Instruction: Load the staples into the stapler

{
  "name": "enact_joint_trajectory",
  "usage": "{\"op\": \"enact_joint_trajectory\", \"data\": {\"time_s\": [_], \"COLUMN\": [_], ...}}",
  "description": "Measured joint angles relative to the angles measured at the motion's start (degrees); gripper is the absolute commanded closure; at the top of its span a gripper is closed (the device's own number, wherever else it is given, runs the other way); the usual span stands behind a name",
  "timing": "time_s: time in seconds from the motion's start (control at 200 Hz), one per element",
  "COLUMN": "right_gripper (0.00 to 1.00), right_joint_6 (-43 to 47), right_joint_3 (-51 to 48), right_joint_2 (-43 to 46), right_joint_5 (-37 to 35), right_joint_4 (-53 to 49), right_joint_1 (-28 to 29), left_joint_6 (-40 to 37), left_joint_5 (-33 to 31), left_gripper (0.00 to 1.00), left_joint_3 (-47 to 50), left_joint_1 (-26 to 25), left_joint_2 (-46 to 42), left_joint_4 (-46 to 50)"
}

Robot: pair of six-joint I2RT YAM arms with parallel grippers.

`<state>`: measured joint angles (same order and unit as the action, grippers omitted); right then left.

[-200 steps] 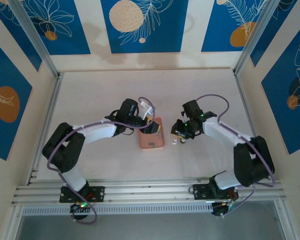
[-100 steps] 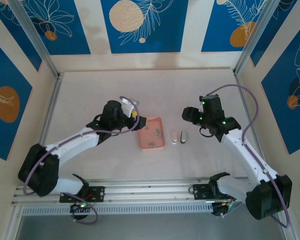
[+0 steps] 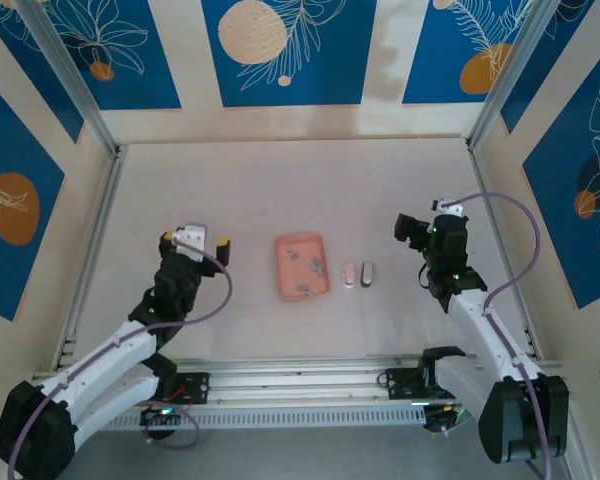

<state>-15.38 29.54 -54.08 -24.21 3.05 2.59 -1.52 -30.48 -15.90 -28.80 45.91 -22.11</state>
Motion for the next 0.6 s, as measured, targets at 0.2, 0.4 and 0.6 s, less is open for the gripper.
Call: {"op": "enact_joint_trajectory", "data": {"time_s": [0.2,0.4,0.6], "right_gripper": [0.01,0.01,0.01], "right_joint_6": [1.1,2.1,3.6], "right_joint_3": [-5.7,-7.0,-7.0], "right_joint_2": [-5.2,-19.5,-28.6], "right_joint_5": [1.4,5.9,11.7], "right_joint_4": [12.4,25.2,33.7], "right_joint_1": [-4.0,-4.9,-4.4], "left_joint_6": [-5.4,-5.0,-5.0], "left_joint_5": [-5.8,-2.3,3.1], "left_gripper": [0.0,0.0,0.0], "left_joint_3": [10.2,11.7,7.5], "left_joint_1": [4.3,11.8,15.5], "left_joint_2": [2.1,17.2,41.5], "left_joint_4": [-13.0,-25.5,-44.2]}}
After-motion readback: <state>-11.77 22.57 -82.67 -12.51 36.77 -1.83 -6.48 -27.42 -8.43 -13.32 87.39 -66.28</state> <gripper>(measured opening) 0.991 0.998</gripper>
